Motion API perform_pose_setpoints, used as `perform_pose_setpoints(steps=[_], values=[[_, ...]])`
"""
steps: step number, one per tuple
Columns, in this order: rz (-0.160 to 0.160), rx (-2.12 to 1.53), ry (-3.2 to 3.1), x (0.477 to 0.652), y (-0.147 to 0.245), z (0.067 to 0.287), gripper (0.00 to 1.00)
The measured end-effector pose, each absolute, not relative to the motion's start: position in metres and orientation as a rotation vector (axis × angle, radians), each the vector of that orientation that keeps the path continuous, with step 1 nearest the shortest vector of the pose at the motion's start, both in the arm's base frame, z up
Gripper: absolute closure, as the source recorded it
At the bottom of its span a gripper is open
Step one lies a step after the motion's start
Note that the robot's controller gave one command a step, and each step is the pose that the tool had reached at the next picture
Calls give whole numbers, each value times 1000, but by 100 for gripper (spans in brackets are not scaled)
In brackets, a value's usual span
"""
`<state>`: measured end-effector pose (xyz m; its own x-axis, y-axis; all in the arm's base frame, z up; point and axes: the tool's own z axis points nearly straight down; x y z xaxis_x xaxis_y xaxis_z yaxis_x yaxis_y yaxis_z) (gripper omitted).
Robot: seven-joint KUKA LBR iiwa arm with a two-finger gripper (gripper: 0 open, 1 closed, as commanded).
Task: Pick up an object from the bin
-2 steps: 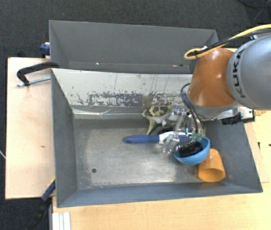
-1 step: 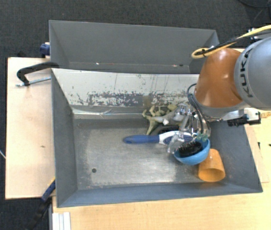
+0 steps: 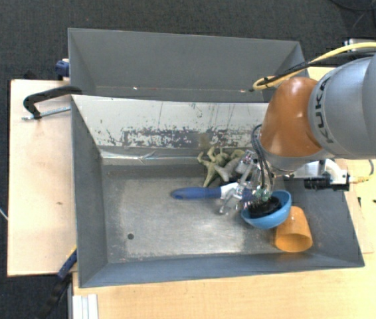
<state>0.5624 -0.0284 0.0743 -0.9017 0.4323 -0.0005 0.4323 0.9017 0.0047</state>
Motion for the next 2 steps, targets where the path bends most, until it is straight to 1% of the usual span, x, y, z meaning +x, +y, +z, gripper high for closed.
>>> perform_pose_setpoints(steps=[1,2], values=[[4,694,3065,563,-27,76,0],[5,689,3060,565,-27,77,100]])
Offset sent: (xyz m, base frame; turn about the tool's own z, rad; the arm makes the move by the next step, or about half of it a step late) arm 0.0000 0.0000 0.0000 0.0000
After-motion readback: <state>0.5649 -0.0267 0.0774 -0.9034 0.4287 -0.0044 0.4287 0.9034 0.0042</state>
